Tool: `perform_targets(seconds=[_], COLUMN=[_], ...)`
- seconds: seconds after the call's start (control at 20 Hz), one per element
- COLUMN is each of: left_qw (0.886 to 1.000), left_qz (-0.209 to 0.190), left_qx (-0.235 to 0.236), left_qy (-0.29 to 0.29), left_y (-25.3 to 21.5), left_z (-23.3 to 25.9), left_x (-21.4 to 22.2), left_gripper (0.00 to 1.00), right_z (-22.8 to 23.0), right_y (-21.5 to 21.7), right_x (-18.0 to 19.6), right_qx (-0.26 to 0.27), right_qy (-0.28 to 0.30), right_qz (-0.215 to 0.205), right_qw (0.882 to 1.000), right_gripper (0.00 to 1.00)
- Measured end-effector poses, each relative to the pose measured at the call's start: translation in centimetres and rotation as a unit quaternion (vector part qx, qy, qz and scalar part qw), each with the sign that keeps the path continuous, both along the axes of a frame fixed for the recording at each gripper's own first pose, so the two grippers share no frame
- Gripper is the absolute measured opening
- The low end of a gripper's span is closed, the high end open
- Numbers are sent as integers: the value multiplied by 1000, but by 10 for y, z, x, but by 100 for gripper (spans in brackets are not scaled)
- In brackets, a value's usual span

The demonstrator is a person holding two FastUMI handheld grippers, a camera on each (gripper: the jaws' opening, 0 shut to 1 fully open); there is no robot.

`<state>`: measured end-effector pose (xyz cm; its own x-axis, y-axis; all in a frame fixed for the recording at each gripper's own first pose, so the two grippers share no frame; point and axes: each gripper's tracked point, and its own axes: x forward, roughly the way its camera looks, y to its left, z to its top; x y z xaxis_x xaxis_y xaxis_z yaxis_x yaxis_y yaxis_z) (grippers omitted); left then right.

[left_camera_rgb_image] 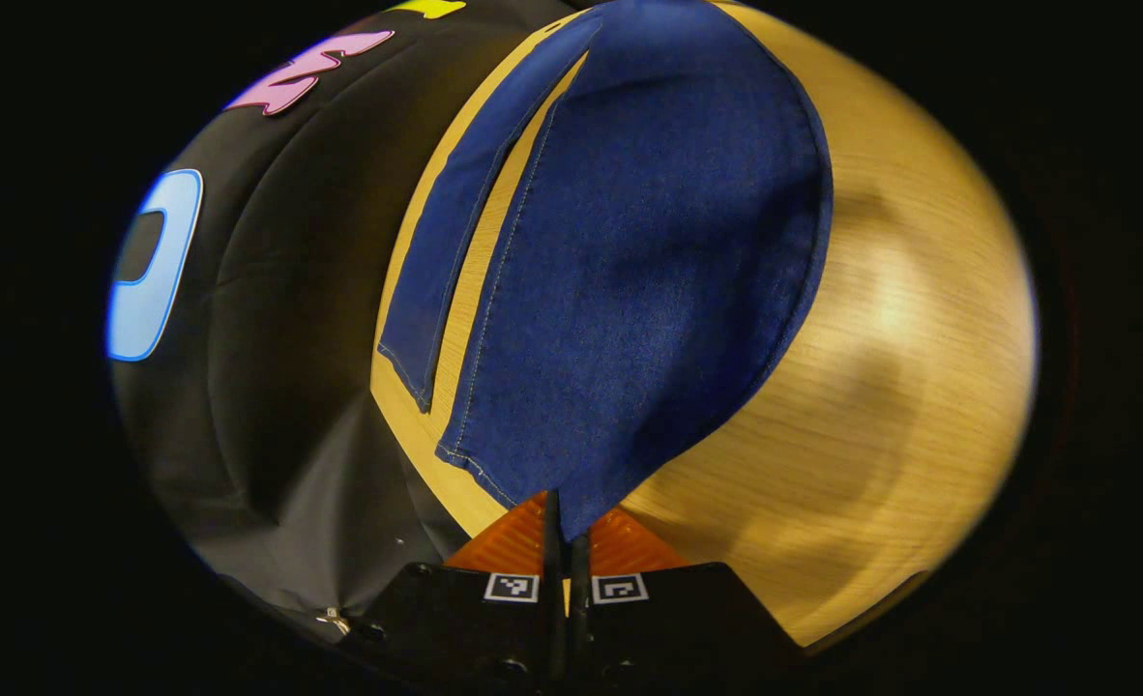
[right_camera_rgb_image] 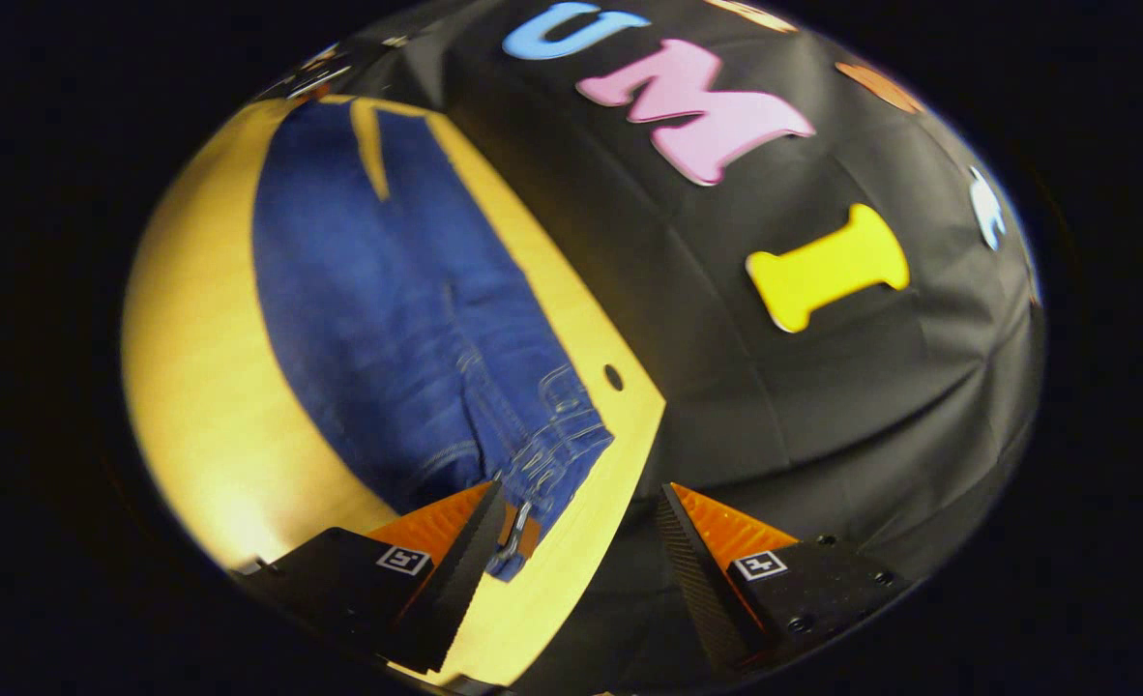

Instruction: Grasp the waist and the cuffs of the jeans and fold them to make the two legs overlap; first hold the waist and fold one-third of the jeans toward the cuffs, then hold the cuffs and fold the remaining one-third in the same direction to finish folding.

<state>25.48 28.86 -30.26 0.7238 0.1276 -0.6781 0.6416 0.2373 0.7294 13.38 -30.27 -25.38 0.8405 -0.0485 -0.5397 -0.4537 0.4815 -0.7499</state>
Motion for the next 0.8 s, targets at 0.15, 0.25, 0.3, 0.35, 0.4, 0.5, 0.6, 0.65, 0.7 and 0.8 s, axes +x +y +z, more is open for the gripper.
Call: perform_targets(seconds=[0.15, 0.25, 0.3, 0.35, 0.4, 0.5, 0.6, 0.65, 0.7, 0.8], left_qw=[1000, 999, 999, 999, 999, 999, 999, 999, 999, 999], left_qz=[13, 21, 23, 23, 22, 23, 25, 25, 27, 31], left_qx=[-9, -18, -20, -19, -17, -15, -15, -15, -16, -17], left_qy=[-14, -22, -24, -26, -28, -30, -30, -30, -32, -36], left_y=[0, 0, 0, -1, -2, 0, -1, 0, -1, 0], left_z=[2, 1, 1, 2, 1, 1, 1, 2, 1, 1], left_x=[0, 2, 2, 1, 1, 1, 1, 0, 1, 1], left_gripper=[6, 10, 6, 6, 10, 10, 6, 6, 6, 6], right_z=[-39, -49, -55, -60, -69, -80, -80, -81, -84, -89], right_y=[-15, -28, -33, -39, -43, -39, -28, -27, -26, -27], right_x=[-23, -27, -25, -23, -16, -3, 13, 19, 24, 38], right_qx=[-72, -99, -108, -119, -129, -153, -172, -180, -184, -189], right_qy=[79, 97, 100, 102, 109, 112, 93, 86, 82, 75], right_qz=[48, 53, 47, 40, 38, 52, 80, 85, 87, 80], right_qw=[993, 989, 988, 987, 985, 980, 977, 976, 976, 976], right_gripper=[98, 98, 98, 98, 98, 98, 95, 95, 95, 89])
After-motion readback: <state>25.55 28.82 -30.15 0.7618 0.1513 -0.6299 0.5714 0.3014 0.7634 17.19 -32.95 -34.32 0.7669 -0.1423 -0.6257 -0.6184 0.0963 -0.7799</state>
